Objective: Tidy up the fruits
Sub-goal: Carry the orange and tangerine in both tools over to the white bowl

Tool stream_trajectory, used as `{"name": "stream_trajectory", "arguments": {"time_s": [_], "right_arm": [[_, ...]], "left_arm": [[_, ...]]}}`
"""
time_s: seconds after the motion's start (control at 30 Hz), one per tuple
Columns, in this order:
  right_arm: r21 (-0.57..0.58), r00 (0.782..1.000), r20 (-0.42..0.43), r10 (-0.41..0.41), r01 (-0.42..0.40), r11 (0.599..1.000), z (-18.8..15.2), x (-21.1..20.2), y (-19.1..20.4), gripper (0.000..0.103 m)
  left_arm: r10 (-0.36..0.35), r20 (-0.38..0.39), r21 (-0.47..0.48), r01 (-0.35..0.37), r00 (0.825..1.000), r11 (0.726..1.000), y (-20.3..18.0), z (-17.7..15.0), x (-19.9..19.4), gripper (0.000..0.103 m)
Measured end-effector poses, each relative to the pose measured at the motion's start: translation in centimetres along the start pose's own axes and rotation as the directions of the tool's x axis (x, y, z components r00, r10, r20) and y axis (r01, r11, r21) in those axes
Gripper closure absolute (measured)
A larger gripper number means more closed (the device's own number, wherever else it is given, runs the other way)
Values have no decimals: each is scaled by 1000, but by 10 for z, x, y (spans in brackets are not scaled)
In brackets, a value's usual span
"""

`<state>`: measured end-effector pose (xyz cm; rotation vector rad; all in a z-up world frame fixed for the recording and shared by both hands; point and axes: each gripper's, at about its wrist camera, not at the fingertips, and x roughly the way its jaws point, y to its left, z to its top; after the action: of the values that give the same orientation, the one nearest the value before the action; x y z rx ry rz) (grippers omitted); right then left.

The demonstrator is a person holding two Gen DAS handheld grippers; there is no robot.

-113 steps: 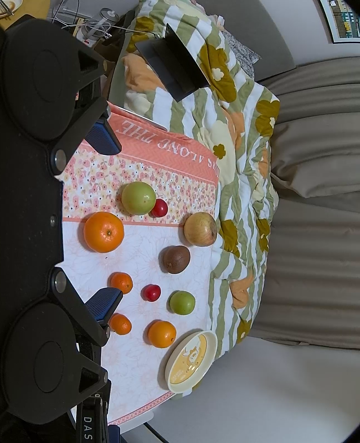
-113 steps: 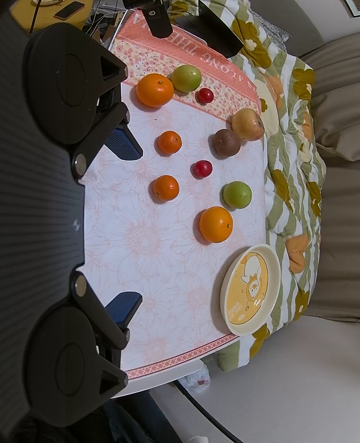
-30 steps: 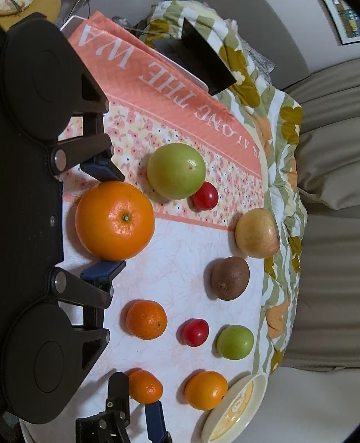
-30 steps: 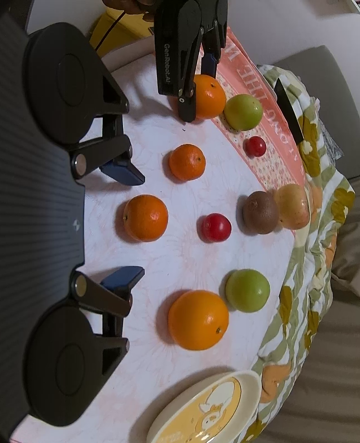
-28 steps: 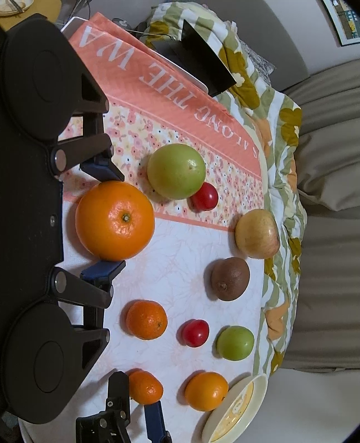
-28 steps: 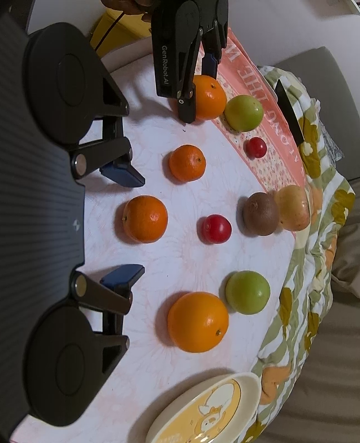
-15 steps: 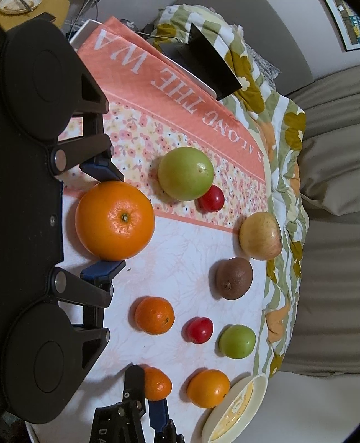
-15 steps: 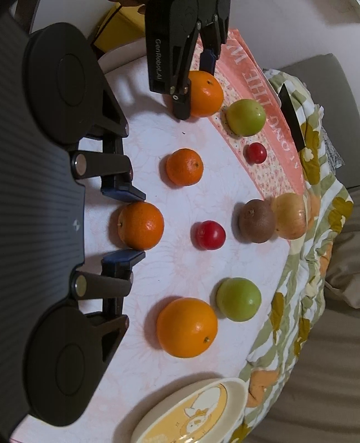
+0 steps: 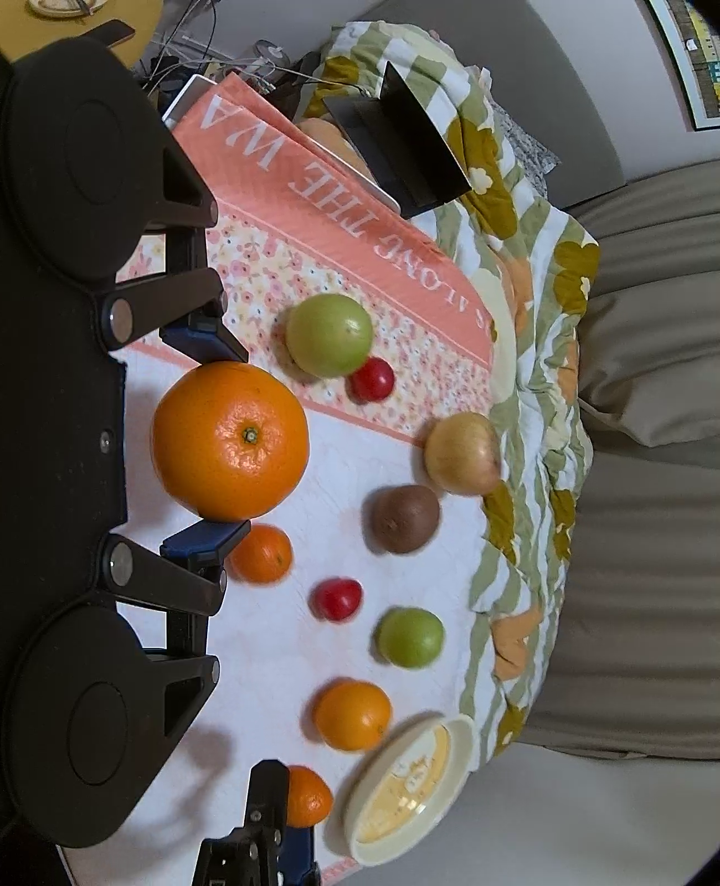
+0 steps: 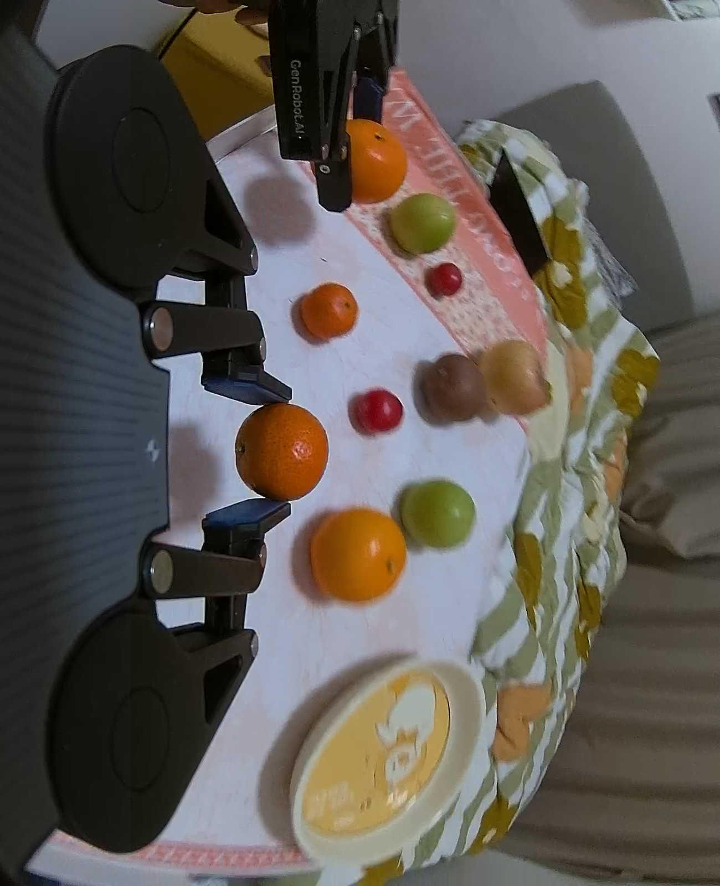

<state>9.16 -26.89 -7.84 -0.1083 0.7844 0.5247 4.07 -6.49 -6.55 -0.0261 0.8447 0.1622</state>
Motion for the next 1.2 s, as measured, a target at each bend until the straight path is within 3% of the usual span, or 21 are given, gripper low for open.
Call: {"name": "stream_trajectory", "arguments": {"time_s": [0.33, 0.6, 0.9, 1.2], "right_arm": [[88, 991, 66, -114, 108, 990, 15, -59, -62, 51], [138, 971, 95, -220, 206, 969, 36, -84, -119, 51], [232, 959, 77, -273, 249, 940, 64, -80, -173, 51], [295, 950, 38, -309, 284, 912, 90, -40, -214, 51]], "left_arm": [[-105, 44, 4, 105, 994, 995, -44, 38, -25, 40], [-175, 91, 93, 167, 980, 982, -85, 88, -24, 40], [-281, 65, 177, 266, 957, 948, -142, 148, 18, 40], [-364, -9, 285, 351, 931, 892, -201, 182, 78, 40]]}}
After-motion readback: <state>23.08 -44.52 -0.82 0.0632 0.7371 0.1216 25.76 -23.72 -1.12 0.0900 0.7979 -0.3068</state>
